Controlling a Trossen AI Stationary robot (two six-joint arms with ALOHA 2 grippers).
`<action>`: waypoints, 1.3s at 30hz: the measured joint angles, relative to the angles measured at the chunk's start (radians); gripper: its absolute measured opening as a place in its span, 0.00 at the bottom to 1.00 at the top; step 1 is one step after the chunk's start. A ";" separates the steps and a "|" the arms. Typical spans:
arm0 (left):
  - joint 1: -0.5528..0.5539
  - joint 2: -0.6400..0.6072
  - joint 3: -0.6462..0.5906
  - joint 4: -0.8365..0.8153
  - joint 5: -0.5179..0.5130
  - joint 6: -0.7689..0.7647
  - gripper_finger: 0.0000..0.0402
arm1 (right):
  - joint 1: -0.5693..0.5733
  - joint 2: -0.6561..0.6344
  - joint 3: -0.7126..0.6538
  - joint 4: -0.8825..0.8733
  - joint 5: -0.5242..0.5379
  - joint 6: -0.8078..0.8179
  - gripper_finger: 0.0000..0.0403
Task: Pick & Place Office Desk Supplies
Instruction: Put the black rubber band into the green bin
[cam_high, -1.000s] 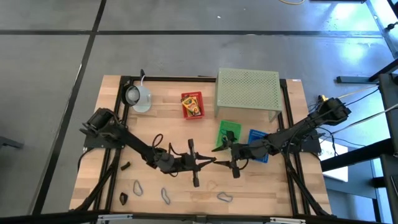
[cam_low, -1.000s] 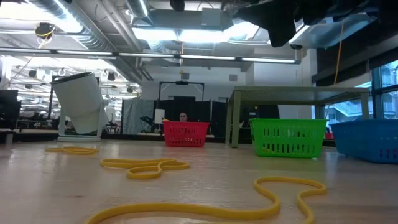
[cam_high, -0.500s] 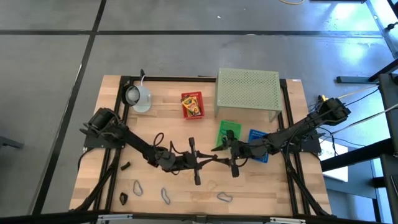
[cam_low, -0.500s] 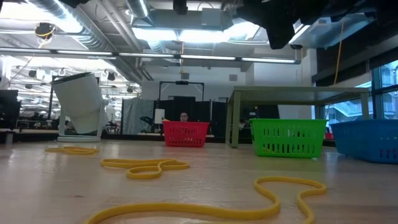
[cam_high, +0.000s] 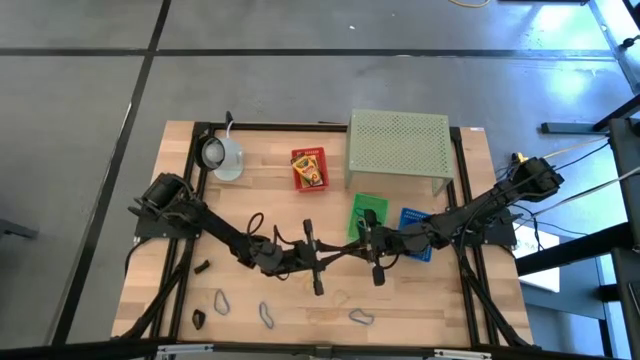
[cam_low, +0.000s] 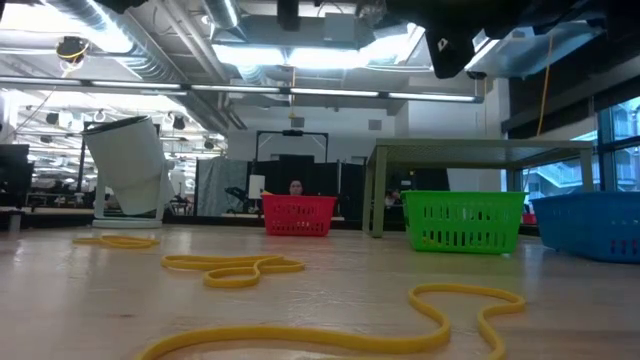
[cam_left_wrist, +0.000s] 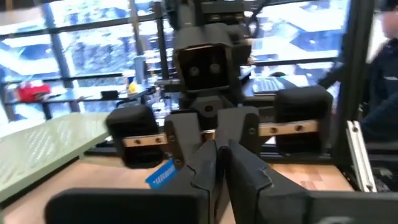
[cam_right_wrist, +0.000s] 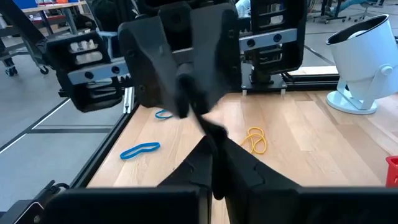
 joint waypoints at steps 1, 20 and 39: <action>0.000 0.000 0.000 0.000 -0.022 -0.011 0.08 | 0.000 0.000 0.000 -0.003 0.000 0.000 0.04; -0.050 0.000 0.000 -0.061 -0.433 0.020 0.41 | -0.003 -0.163 0.000 -0.546 0.270 0.190 0.02; -0.054 0.000 0.000 -0.083 -0.498 -0.013 0.41 | -0.195 -0.045 0.000 -0.841 0.049 0.575 0.03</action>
